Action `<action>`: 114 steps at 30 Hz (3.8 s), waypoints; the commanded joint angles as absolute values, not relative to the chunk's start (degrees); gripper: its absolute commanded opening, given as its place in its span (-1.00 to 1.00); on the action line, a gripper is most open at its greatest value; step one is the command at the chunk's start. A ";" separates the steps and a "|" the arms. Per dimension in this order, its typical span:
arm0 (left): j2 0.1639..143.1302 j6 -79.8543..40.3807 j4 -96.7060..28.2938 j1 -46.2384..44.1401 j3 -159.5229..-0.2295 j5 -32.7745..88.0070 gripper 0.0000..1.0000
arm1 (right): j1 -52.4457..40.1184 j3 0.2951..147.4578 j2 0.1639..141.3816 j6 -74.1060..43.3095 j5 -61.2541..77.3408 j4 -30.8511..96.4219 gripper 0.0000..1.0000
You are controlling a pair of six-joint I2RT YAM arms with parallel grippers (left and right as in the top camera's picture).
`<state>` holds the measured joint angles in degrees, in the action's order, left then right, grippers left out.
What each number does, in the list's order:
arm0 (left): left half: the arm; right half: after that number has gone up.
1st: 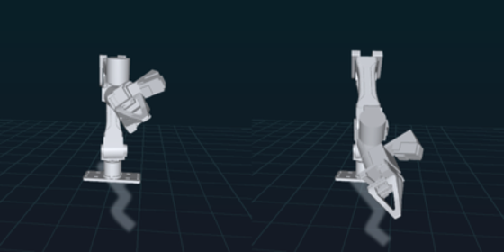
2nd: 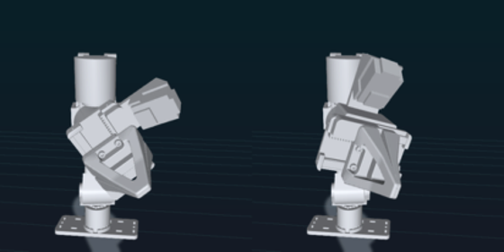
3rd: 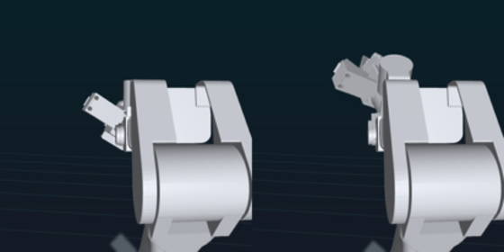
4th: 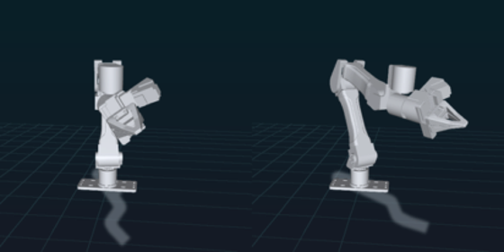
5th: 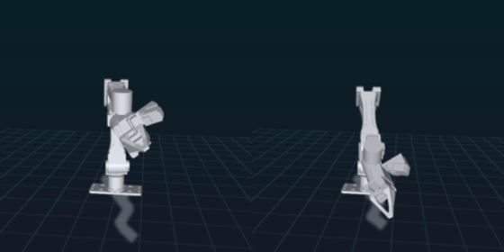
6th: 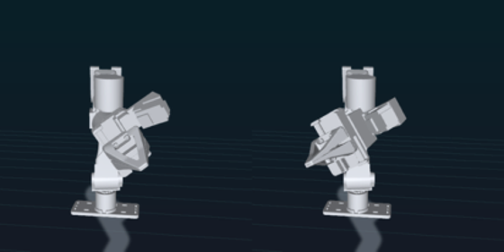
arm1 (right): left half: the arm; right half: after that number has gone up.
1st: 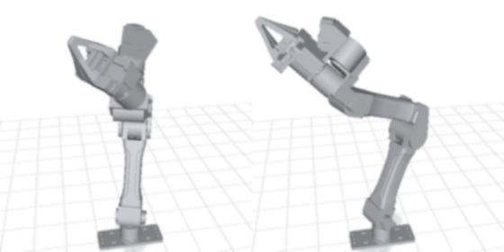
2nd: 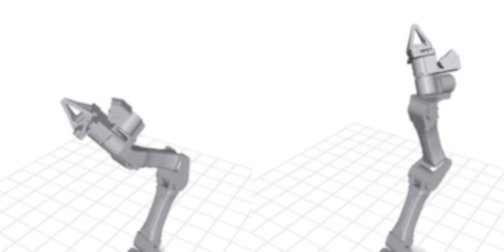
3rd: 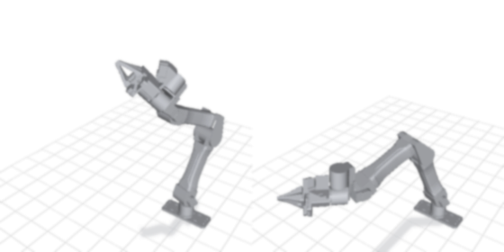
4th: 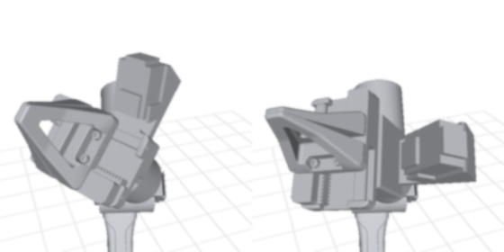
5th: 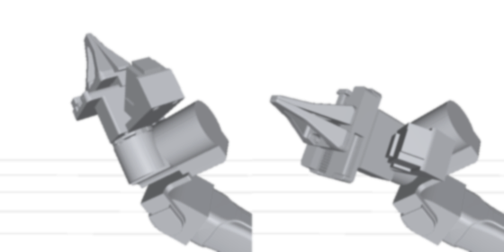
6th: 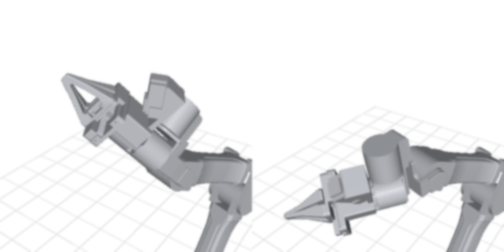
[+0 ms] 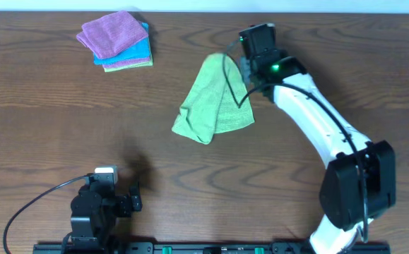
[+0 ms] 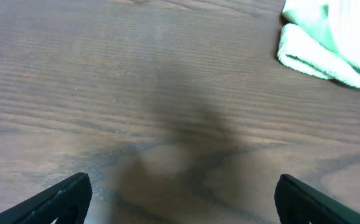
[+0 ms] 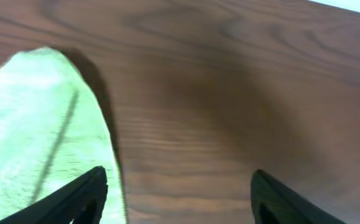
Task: Fold the cloth
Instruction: 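Lift the green cloth with the right gripper and drag it toward center, then reach the left gripper to the cloth's left edge and grasp it, then pull the cloth's left edge toward the far left with the left gripper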
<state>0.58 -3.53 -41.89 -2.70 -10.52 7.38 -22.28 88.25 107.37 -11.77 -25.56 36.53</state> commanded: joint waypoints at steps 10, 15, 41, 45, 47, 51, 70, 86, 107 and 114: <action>0.78 -12.53 -38.02 -2.83 -10.24 20.03 0.91 | -22.98 87.77 98.80 -21.58 -10.81 49.12 0.55; 7.75 -14.48 -37.85 -2.83 -15.81 19.99 0.91 | -19.94 84.09 98.89 -22.57 -4.03 48.66 0.54; 90.21 -41.60 -20.93 -4.67 -57.80 44.69 0.90 | -15.77 75.13 98.89 -22.70 9.08 43.72 0.57; 98.17 -46.13 -12.73 -6.52 -57.80 48.29 0.91 | -15.77 75.16 98.89 -22.70 9.08 43.72 0.57; 100.92 -46.81 -9.80 -7.97 -57.80 48.58 0.91 | -15.77 75.16 98.89 -22.68 9.08 43.75 0.57; 103.70 -48.07 -6.48 -10.48 -57.80 48.69 0.90 | -15.77 75.16 98.89 -22.68 9.08 44.40 0.57; 105.54 -44.95 -5.93 -13.93 -57.80 41.39 0.91 | -15.77 75.13 98.89 -22.68 9.08 46.13 0.56; 105.65 -41.25 -6.20 -16.86 -57.69 36.62 -0.63 | -15.77 75.16 98.89 -22.65 9.06 46.50 0.56; 105.65 -32.49 -9.43 -15.90 -57.71 35.05 0.48 | -15.77 66.46 98.89 -22.72 9.52 44.60 0.61; 105.65 -30.39 -9.67 -16.38 -57.71 30.81 0.30 | -15.77 66.46 98.89 -22.72 11.03 44.60 0.59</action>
